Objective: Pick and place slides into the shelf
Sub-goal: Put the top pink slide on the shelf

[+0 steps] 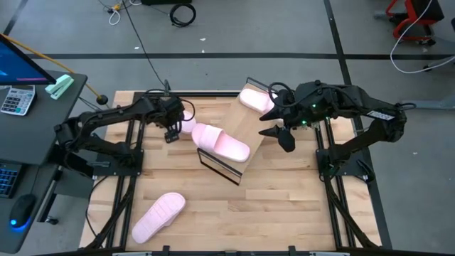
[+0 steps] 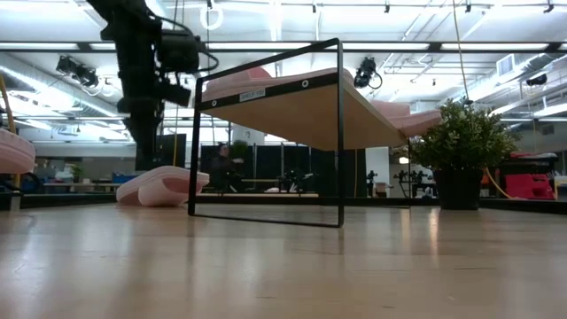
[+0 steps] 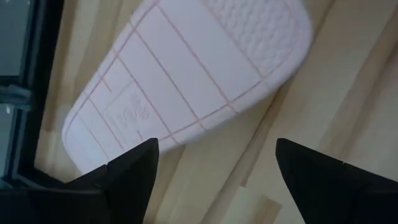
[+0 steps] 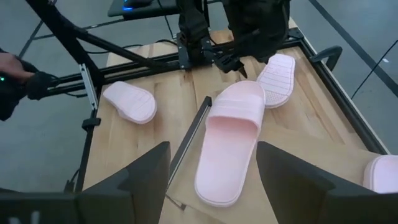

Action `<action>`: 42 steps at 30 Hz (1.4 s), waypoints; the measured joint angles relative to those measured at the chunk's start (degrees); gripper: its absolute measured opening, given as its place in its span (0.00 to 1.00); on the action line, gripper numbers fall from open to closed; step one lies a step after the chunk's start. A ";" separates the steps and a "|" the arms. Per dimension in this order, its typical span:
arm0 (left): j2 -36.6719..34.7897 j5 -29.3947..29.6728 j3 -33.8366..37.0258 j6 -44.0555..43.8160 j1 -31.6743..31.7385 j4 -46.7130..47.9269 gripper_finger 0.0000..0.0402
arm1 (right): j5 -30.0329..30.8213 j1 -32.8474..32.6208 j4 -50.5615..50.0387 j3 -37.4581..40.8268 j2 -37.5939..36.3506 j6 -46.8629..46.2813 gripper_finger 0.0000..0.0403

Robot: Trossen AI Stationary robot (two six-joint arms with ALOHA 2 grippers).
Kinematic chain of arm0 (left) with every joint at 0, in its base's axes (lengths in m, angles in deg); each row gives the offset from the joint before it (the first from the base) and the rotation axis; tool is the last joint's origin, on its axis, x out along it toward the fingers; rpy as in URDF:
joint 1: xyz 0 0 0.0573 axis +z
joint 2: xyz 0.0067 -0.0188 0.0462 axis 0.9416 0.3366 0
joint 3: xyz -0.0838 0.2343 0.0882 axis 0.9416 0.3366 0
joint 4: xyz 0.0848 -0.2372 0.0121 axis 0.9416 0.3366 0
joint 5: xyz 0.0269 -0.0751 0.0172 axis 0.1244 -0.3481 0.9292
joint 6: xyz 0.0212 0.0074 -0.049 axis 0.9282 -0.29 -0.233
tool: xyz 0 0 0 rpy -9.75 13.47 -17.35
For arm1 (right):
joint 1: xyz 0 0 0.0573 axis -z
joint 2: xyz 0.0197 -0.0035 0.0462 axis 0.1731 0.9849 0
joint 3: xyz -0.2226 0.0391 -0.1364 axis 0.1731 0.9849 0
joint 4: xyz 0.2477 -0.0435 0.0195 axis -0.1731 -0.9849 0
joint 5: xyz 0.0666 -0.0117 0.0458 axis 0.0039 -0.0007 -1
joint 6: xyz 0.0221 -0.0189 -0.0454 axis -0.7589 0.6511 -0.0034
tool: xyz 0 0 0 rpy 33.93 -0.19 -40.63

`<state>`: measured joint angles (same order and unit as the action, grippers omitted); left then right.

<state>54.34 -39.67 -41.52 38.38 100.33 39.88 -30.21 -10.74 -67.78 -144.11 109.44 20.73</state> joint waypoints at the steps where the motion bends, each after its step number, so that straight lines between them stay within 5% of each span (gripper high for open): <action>1: 0.00 -0.31 0.75 1.25 0.15 -0.77 0.82 | 0.00 0.00 0.00 0.00 0.00 0.02 0.61; 21: 0.05 -1.51 2.87 14.99 -4.57 -13.76 0.84 | -0.09 -0.02 -0.01 0.00 0.00 -0.26 0.61; 42: 2.24 -2.58 2.91 14.26 -4.79 -15.82 0.84 | -0.07 -0.02 -0.02 0.00 0.00 0.02 0.61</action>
<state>56.58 -42.24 -38.61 52.65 95.54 24.06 -30.28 -10.77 -67.80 -144.11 109.44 20.75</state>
